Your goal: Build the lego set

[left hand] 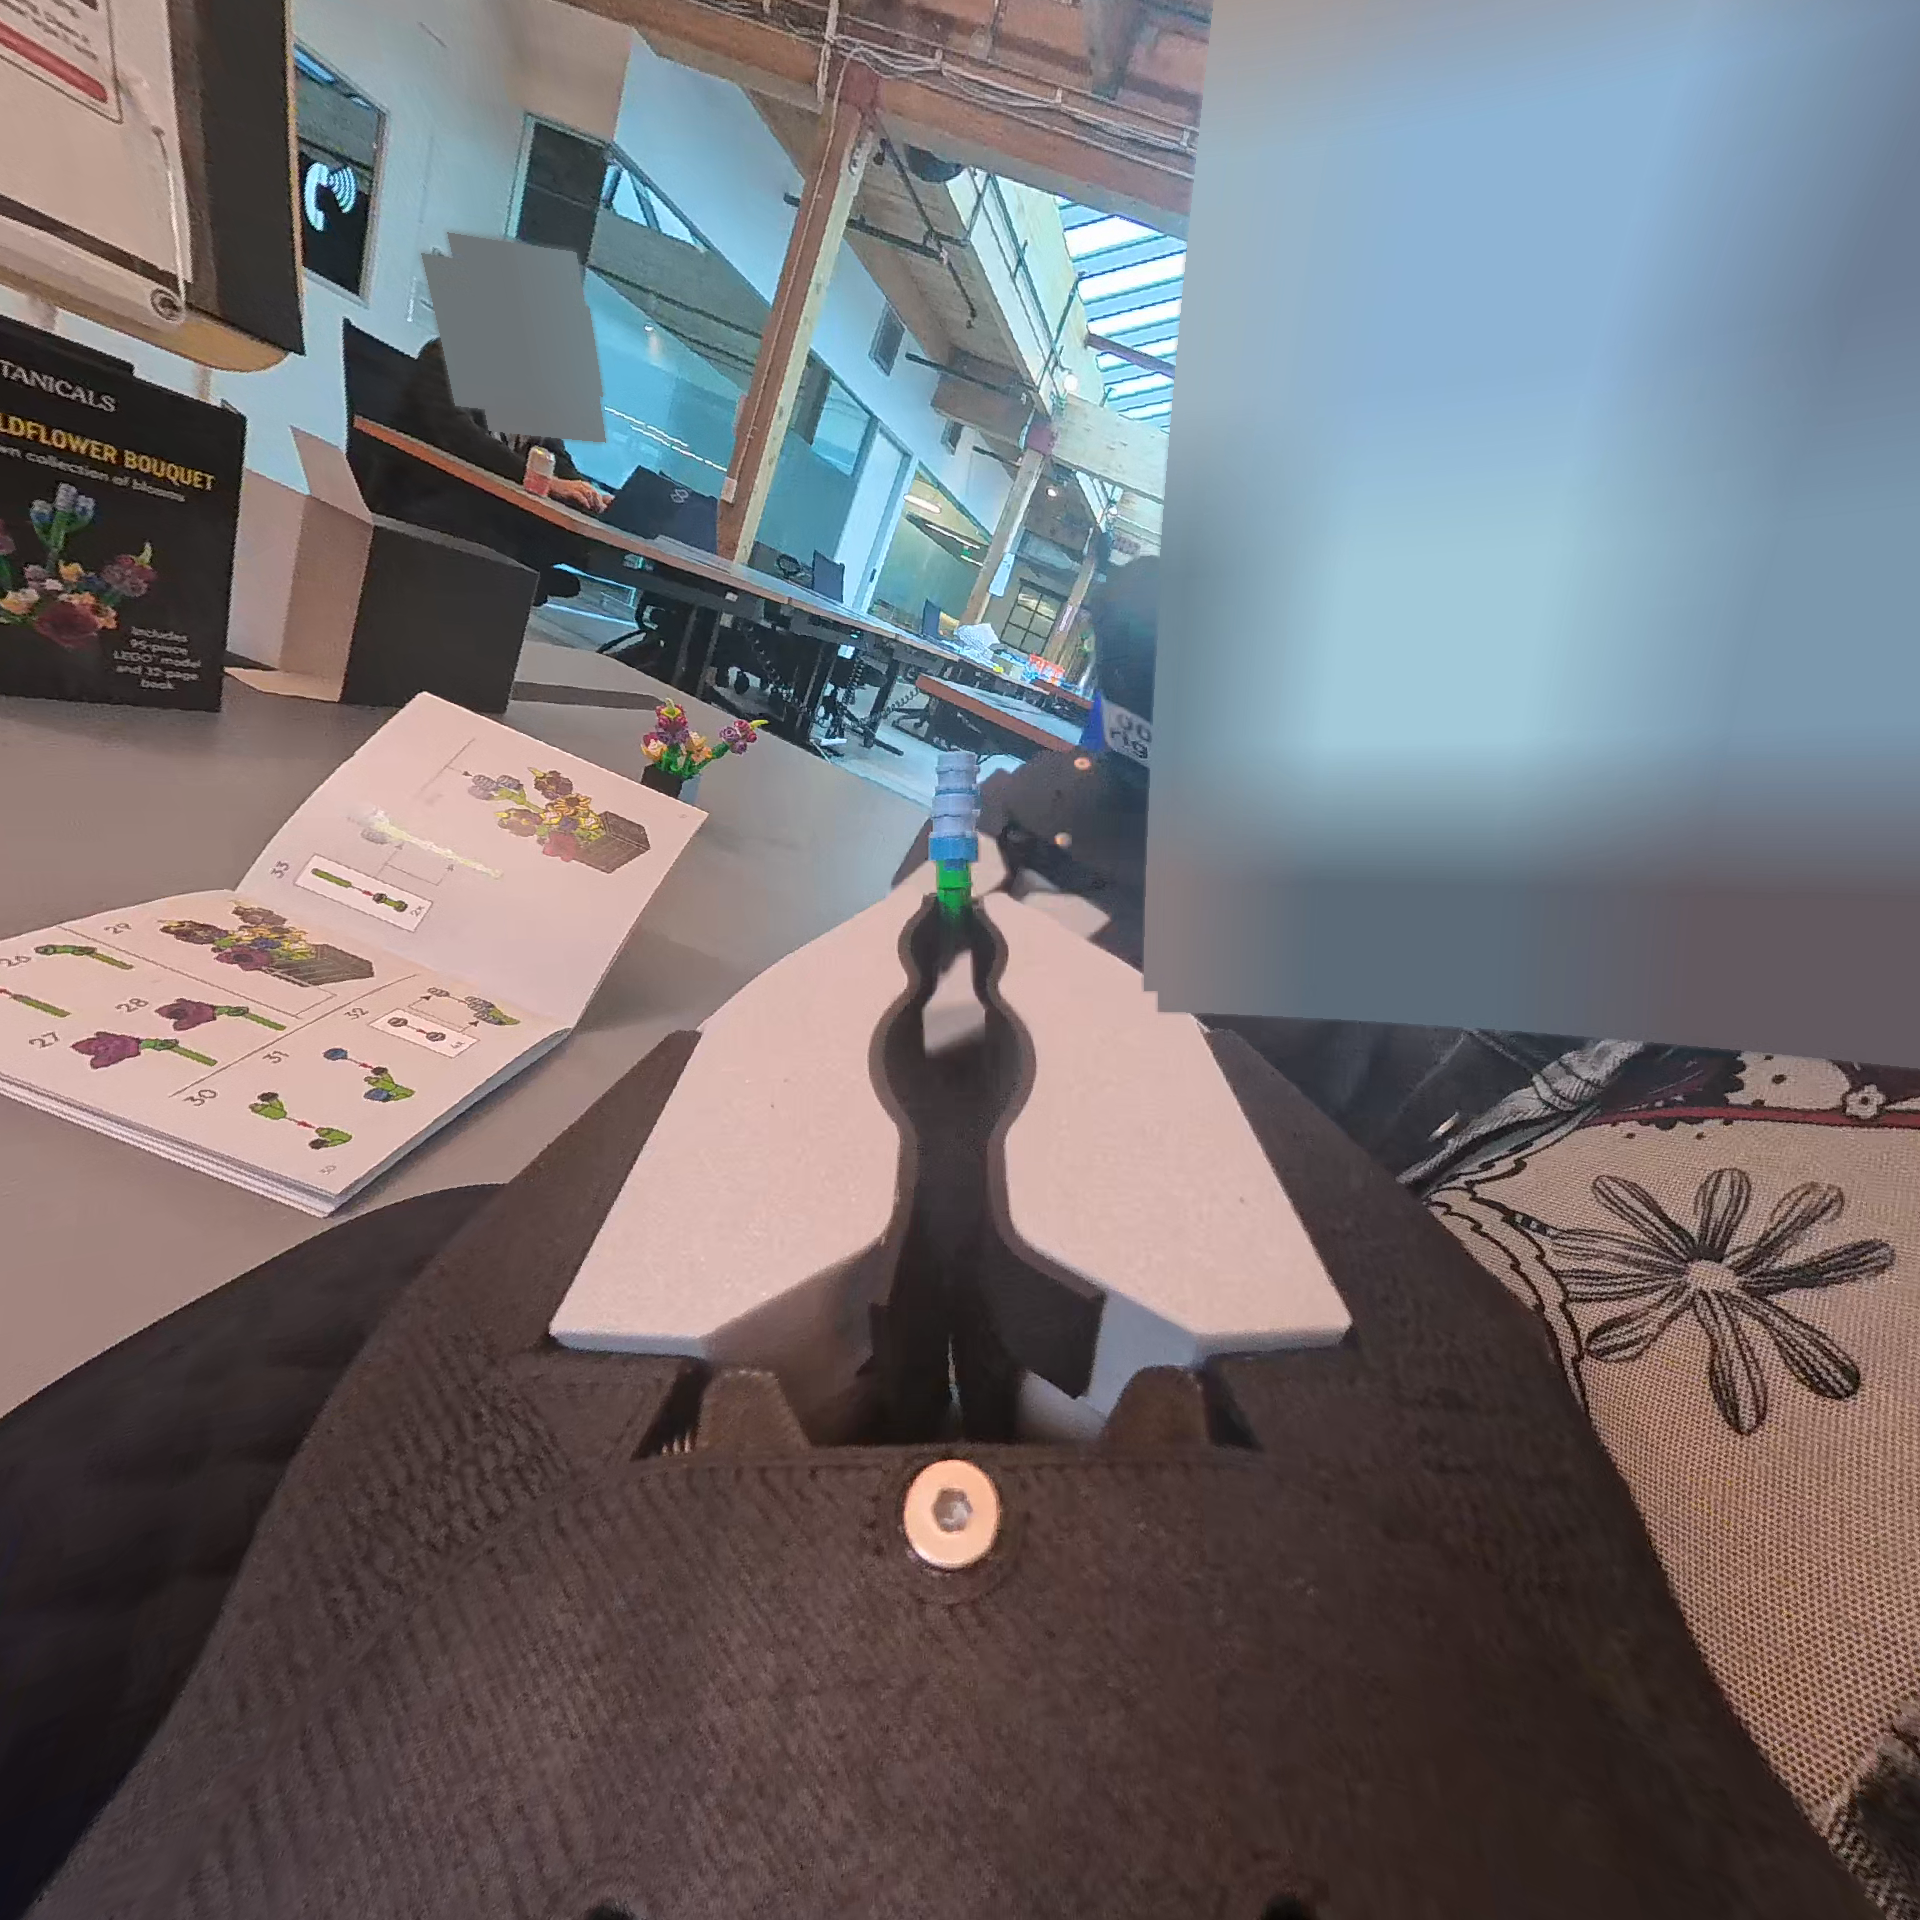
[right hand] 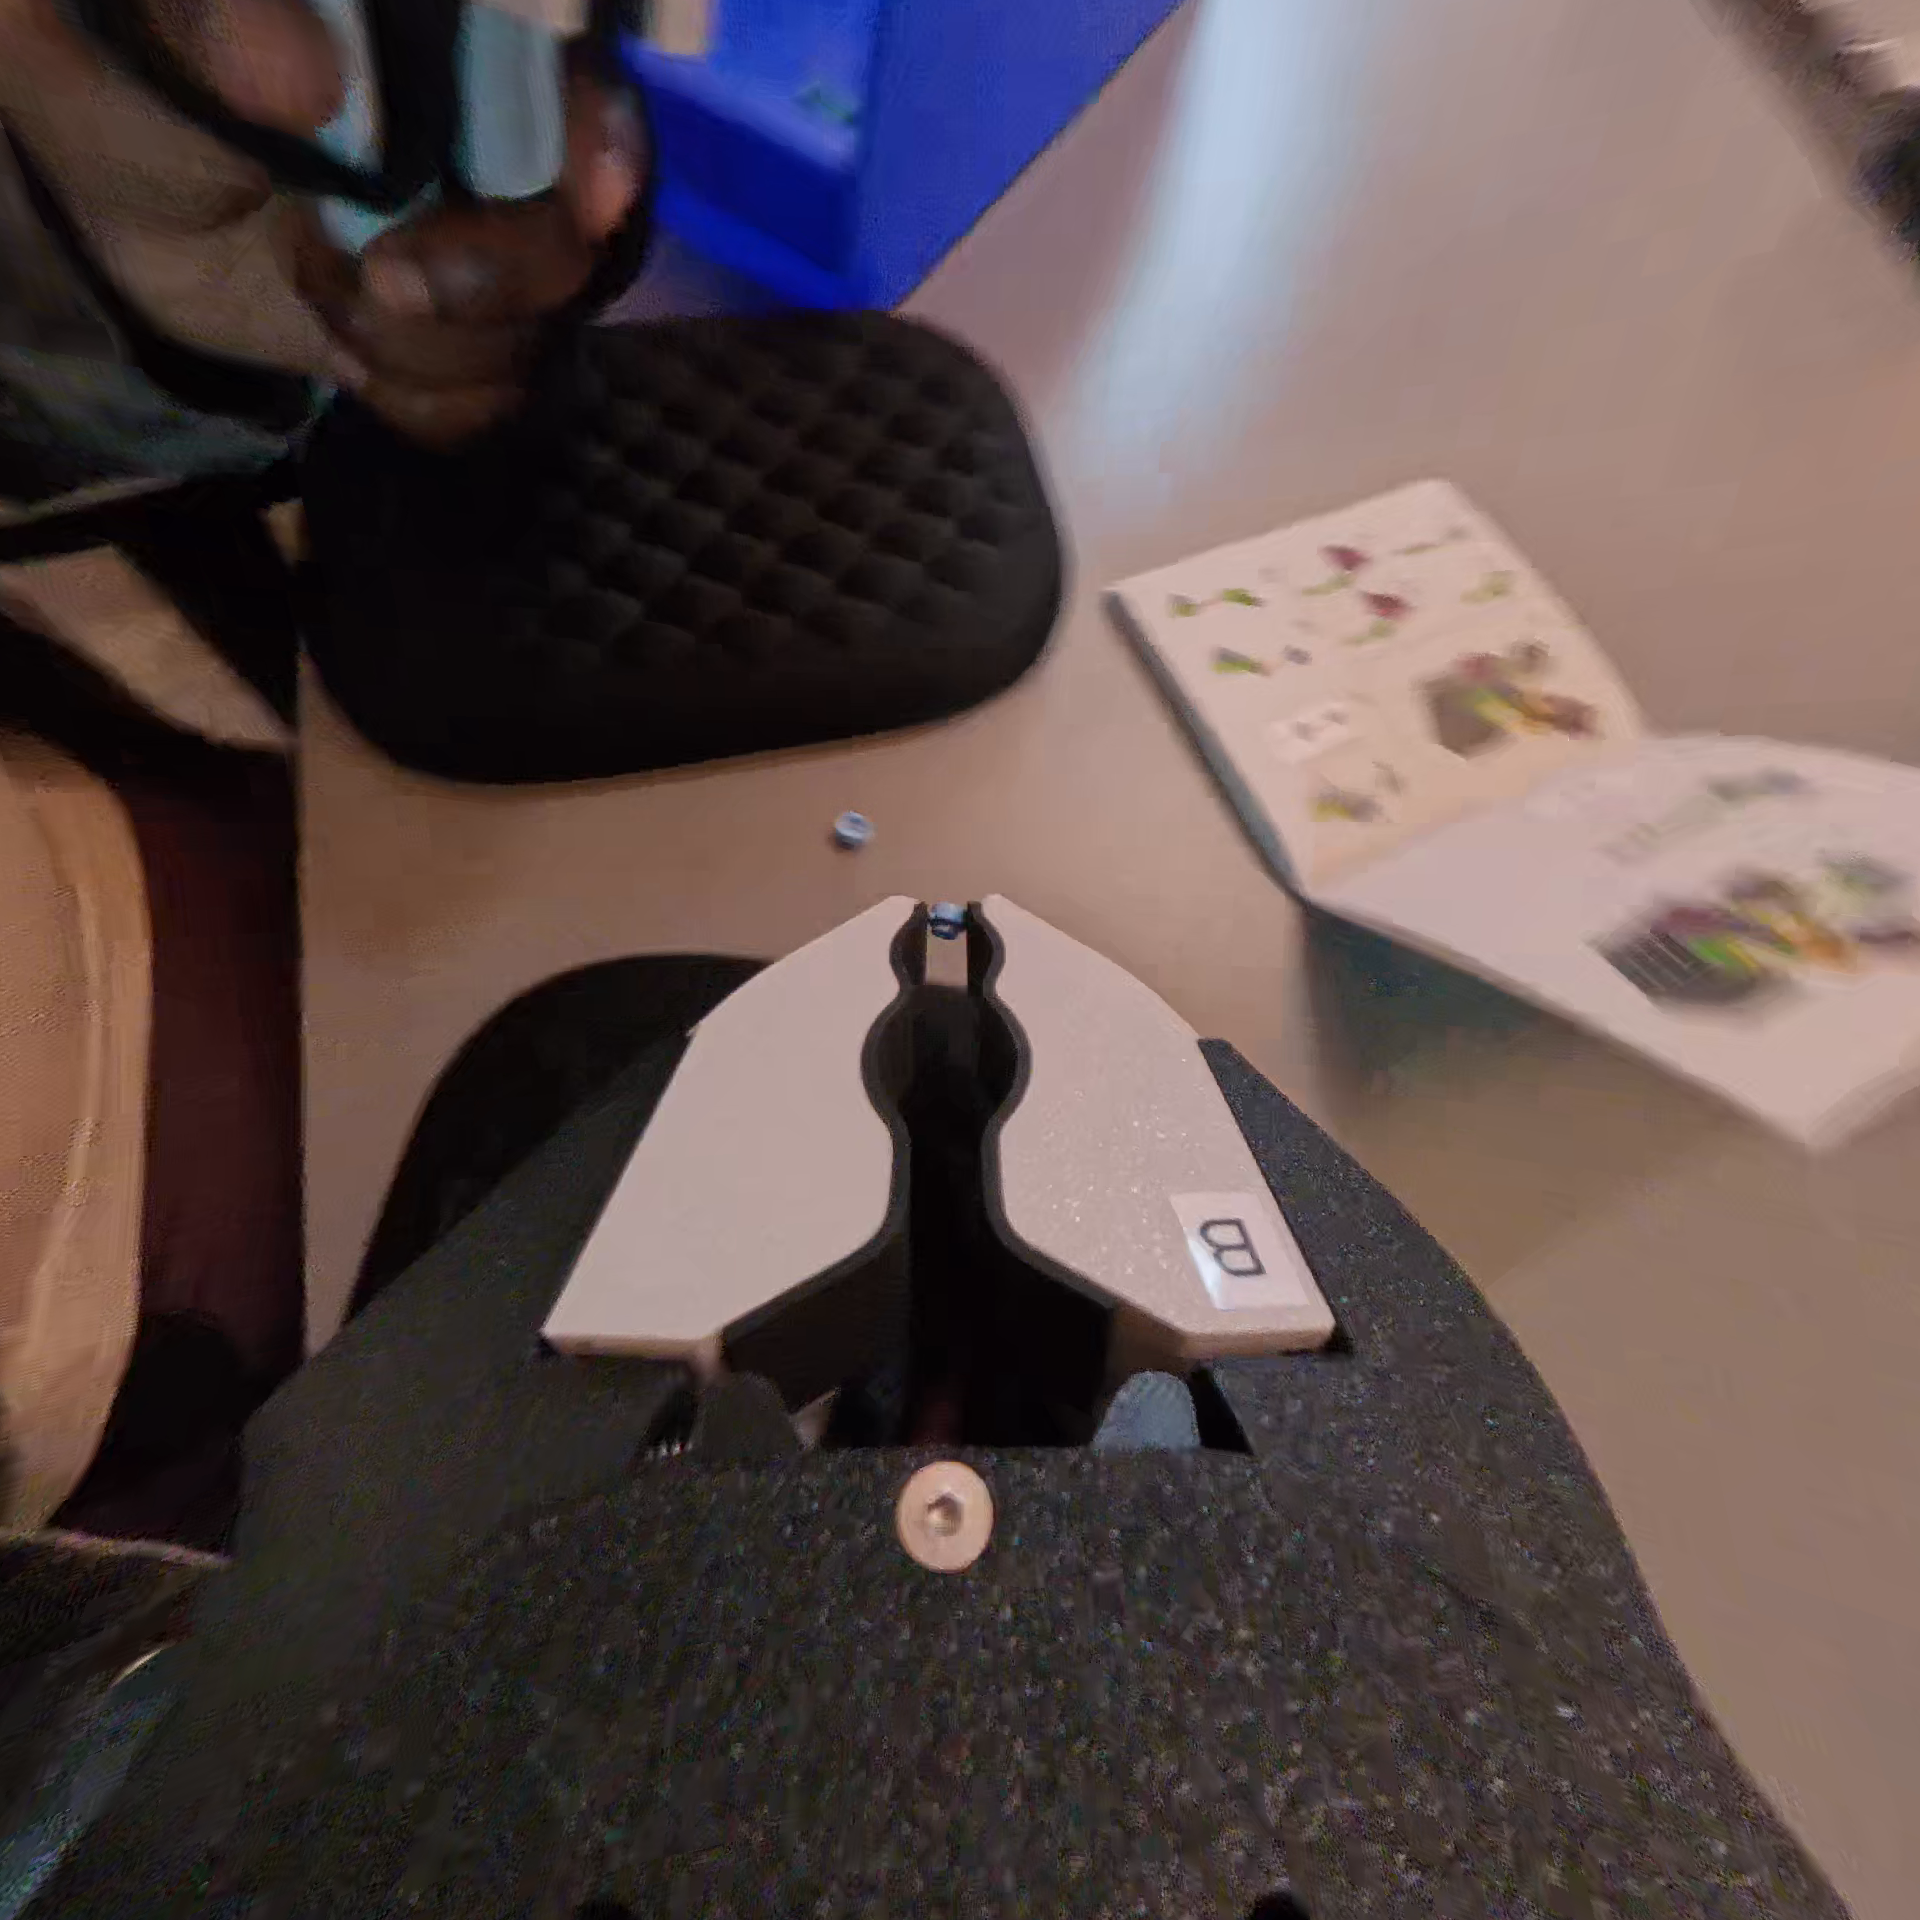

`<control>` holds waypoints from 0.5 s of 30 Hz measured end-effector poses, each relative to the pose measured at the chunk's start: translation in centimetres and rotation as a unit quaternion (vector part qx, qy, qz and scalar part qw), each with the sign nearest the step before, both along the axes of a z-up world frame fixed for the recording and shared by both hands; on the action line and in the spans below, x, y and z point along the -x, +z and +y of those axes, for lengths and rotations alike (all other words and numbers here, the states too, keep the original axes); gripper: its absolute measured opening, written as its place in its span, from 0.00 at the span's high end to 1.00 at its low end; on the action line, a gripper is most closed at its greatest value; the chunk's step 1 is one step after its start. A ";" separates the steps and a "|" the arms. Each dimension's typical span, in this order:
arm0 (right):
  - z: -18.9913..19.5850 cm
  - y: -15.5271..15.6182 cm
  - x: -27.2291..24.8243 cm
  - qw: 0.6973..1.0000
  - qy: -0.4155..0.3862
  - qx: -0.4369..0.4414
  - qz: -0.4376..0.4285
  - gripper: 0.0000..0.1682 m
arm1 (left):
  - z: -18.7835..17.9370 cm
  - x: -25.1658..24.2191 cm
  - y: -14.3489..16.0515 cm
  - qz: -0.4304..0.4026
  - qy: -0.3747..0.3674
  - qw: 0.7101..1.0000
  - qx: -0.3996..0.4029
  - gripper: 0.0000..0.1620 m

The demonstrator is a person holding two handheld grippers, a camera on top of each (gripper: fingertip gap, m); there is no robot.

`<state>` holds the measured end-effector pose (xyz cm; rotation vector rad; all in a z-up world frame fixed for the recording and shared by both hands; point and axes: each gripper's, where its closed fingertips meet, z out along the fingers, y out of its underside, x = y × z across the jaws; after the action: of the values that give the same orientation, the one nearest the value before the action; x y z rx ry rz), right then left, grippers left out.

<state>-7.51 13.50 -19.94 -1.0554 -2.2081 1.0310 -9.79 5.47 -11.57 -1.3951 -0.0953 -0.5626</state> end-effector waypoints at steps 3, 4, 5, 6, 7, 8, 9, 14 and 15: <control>4.3 -1.1 -1.8 0.997 -0.074 0.001 -0.002 0.96 | 0.2 -0.1 -0.2 0.001 -0.003 1.000 0.008 0.96; 4.8 -1.8 -2.5 0.997 -0.081 -0.011 -0.010 0.96 | 0.3 -0.1 -0.3 0.001 -0.004 1.000 0.012 0.96; 5.1 -2.3 -3.0 0.996 -0.085 -0.026 -0.011 0.96 | 0.4 -0.1 -0.4 0.002 -0.005 1.000 0.017 0.96; 5.1 -2.3 -3.3 0.996 -0.086 -0.038 -0.002 0.96 | 0.5 -0.2 -0.5 0.003 -0.005 1.000 0.021 0.96; 5.1 -2.2 -3.5 0.995 -0.085 -0.047 0.004 0.96 | 0.6 -0.2 -0.5 0.004 -0.005 1.000 0.025 0.96; 5.1 -2.3 -3.7 0.995 -0.085 -0.054 0.003 0.96 | 0.6 -0.2 -0.6 0.005 -0.005 1.000 0.028 0.96; 5.0 -2.2 -3.8 0.995 -0.086 -0.056 0.002 0.96 | 0.6 -0.2 -0.6 0.005 -0.004 1.000 0.029 0.96; 5.1 -2.0 -3.9 0.995 -0.087 -0.051 -0.007 0.93 | 0.6 -0.1 -0.6 0.001 0.000 1.000 0.029 0.96; 5.1 -2.0 -3.8 0.995 -0.085 -0.051 -0.010 0.93 | 0.6 0.0 -0.6 -0.001 0.000 1.000 0.028 0.96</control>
<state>-3.66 18.57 -21.91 -1.1889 -2.1210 0.8295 -9.77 6.10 -12.17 -1.4502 -0.1129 -0.5644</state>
